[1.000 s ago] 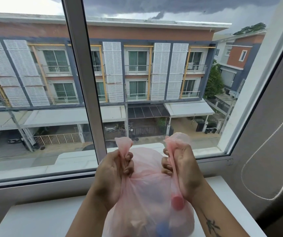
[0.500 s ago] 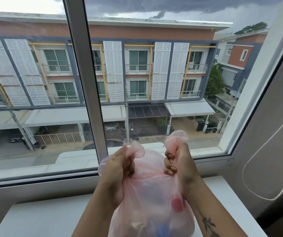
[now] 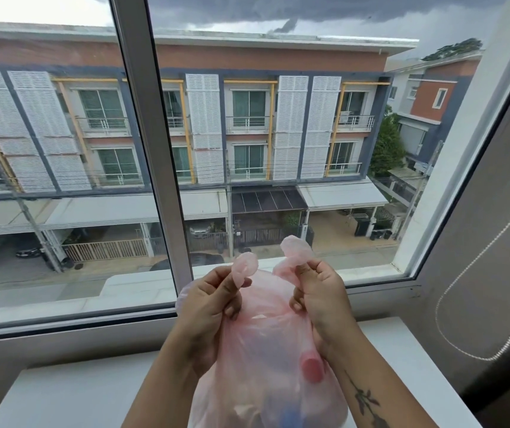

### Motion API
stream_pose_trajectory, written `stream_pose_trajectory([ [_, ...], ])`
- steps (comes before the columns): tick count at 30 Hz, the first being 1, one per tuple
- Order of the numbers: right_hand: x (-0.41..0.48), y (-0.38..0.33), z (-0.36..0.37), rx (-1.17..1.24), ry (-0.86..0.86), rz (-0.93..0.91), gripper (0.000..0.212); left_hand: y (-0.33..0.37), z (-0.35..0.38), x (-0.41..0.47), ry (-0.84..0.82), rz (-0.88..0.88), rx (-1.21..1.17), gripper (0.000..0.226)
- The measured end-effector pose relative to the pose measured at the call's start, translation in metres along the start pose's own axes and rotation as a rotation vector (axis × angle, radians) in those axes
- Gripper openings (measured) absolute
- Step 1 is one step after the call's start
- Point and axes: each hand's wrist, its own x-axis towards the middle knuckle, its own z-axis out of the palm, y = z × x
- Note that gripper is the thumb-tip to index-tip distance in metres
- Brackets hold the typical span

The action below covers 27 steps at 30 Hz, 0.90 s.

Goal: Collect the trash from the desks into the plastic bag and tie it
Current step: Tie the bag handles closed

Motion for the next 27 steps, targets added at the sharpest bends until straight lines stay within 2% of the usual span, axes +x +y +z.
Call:
stream_pose_trajectory([
  [3,0.0,0.003,0.007,-0.029,0.048,-0.019,0.01,0.0,0.004,-0.001,-0.038,-0.006,0.042,0.009],
  [7,-0.002,0.002,0.014,-0.032,0.012,-0.04,0.009,-0.001,0.006,0.002,-0.09,-0.046,0.057,0.053],
  [9,-0.004,0.002,0.015,-0.059,-0.03,-0.043,0.008,-0.002,0.005,0.005,-0.114,-0.069,0.074,0.061],
  [11,-0.007,0.002,0.017,-0.083,-0.076,-0.035,0.007,-0.004,0.007,0.006,-0.13,-0.092,0.098,0.058],
  [14,-0.01,0.002,0.02,-0.091,-0.15,-0.037,0.01,-0.007,0.01,0.006,-0.145,-0.081,0.143,0.04],
  [18,-0.009,0.004,0.021,-0.148,-0.22,-0.041,0.013,-0.011,0.015,0.008,-0.014,-0.079,0.097,0.027],
  [20,-0.008,0.005,0.02,-0.11,-0.261,-0.003,0.025,-0.013,0.016,0.01,0.052,-0.086,0.067,0.023],
  [23,-0.01,0.004,0.014,-0.113,-0.369,-0.019,0.039,-0.013,0.018,0.01,0.056,-0.077,0.046,0.016],
  [27,-0.009,0.005,0.013,-0.188,-0.275,-0.068,0.02,-0.011,0.019,0.013,0.034,0.015,0.241,0.033],
])
